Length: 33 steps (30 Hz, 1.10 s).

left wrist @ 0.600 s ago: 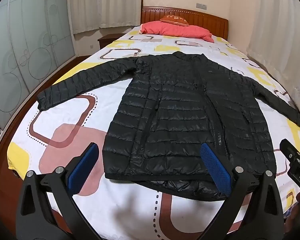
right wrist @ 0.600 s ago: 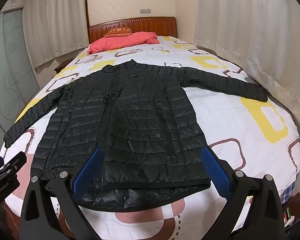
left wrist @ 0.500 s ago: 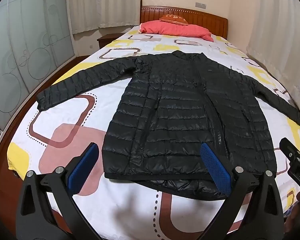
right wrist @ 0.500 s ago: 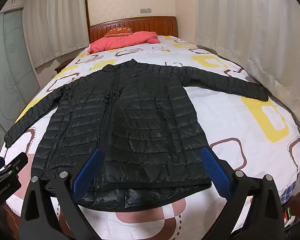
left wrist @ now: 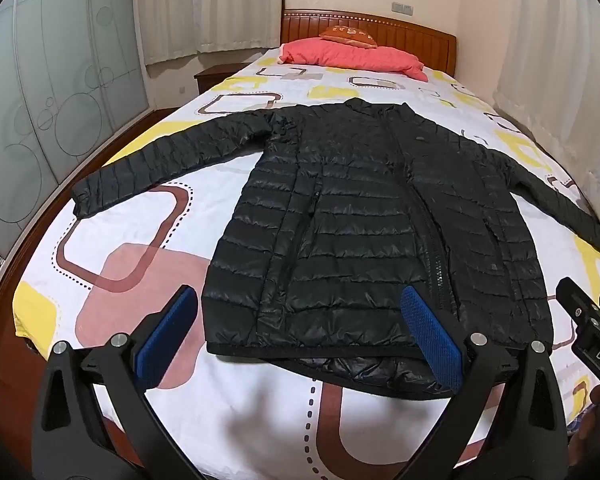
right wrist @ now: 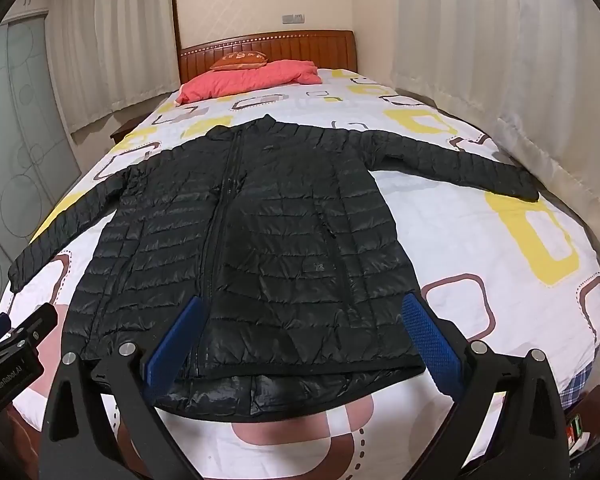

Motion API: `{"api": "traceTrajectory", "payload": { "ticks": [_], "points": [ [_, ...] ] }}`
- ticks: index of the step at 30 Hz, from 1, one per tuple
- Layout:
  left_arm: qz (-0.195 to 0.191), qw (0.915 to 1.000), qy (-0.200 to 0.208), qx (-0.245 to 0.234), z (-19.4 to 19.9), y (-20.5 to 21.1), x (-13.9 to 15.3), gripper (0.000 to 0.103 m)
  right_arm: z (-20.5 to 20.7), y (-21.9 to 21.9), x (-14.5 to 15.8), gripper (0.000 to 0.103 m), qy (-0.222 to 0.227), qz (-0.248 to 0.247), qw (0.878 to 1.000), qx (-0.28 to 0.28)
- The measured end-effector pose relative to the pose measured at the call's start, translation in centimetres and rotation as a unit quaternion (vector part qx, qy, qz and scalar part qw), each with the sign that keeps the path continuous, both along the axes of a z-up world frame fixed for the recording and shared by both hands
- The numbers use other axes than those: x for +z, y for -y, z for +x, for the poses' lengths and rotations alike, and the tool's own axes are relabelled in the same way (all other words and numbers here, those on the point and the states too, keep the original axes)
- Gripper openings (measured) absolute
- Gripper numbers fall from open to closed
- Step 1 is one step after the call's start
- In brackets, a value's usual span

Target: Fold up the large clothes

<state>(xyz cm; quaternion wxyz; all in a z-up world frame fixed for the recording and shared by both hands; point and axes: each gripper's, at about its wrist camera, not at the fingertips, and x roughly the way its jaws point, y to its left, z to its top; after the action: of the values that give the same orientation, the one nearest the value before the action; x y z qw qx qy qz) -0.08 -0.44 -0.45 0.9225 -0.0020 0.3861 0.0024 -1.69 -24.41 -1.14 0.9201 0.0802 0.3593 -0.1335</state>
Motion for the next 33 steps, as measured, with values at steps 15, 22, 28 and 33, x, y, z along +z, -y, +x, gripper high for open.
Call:
{"api": "traceTrajectory", "payload": {
  "ticks": [15,22,28,33],
  "points": [
    [-0.001,1.0,0.0,-0.002,-0.15,0.49,-0.49,0.101,0.07,-0.3,-0.41,0.098,-0.002,-0.002,1.0,0.001],
    [-0.003,1.0,-0.001,-0.002,-0.09,0.63,-0.28,0.101,0.05,-0.24,-0.37,0.098,-0.002,-0.002,1.0,0.002],
    [-0.002,1.0,-0.001,-0.002,-0.09,0.56,-0.24,0.101,-0.02,-0.33,-0.37,0.098,-0.003,-0.003,1.0,0.002],
    [-0.002,1.0,-0.001,-0.003,-0.11,0.57,-0.25,0.101,-0.01,-0.25,-0.24,0.098,-0.003,-0.003,1.0,0.003]
  ]
}}
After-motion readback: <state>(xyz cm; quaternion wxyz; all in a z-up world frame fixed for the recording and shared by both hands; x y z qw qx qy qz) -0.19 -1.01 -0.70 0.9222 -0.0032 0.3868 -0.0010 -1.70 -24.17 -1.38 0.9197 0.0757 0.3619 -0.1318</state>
